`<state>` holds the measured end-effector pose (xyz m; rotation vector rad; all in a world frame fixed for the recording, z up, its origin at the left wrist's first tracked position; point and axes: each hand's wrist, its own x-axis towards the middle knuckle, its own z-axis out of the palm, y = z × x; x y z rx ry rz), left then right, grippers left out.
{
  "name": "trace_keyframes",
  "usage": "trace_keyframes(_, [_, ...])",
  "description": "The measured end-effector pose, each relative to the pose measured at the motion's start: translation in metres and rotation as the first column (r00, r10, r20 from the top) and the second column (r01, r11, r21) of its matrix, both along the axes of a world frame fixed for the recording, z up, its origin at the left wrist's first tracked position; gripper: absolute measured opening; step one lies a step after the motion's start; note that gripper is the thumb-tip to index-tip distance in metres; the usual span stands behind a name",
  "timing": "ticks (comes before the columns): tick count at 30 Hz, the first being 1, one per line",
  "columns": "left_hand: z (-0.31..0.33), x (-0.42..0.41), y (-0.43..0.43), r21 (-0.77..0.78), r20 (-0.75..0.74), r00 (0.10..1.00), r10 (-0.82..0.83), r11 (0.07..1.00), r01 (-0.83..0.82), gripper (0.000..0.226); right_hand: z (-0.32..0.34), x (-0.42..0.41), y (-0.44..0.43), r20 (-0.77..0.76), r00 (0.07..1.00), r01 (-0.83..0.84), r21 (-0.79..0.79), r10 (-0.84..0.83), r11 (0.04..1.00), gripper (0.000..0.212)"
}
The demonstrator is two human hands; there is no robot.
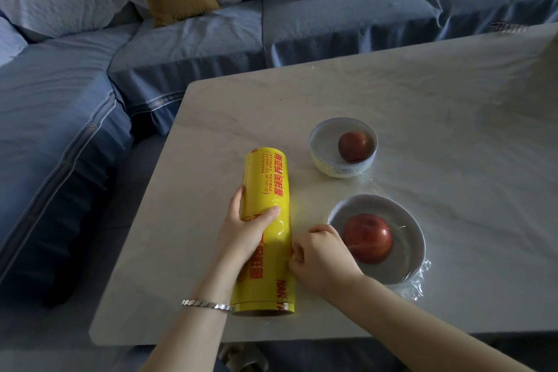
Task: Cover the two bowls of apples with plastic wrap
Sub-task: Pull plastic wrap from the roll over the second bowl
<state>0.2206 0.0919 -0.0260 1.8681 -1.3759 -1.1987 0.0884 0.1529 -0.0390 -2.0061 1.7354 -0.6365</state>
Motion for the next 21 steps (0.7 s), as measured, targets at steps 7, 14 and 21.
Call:
trace_keyframes(7, [0.000,0.001,0.000,-0.004,-0.005,1.000,-0.012,1.000,0.012,0.084,0.006,-0.018,0.006,-0.080,0.952,-0.286,0.100,0.294,0.953,0.058])
trace_keyframes(14, [-0.001,0.004,0.000,0.003,-0.064,0.998,0.005,1.000,-0.004,0.079,0.016,-0.037,0.015,0.041,0.912,-0.410,0.112,0.408,0.905,0.026])
trace_keyframes(21, [0.000,0.003,0.000,0.005,-0.070,0.997,0.011,1.000,-0.011,0.079,0.035,-0.019,0.020,-0.065,0.928,-0.335,0.278,0.366,0.900,0.026])
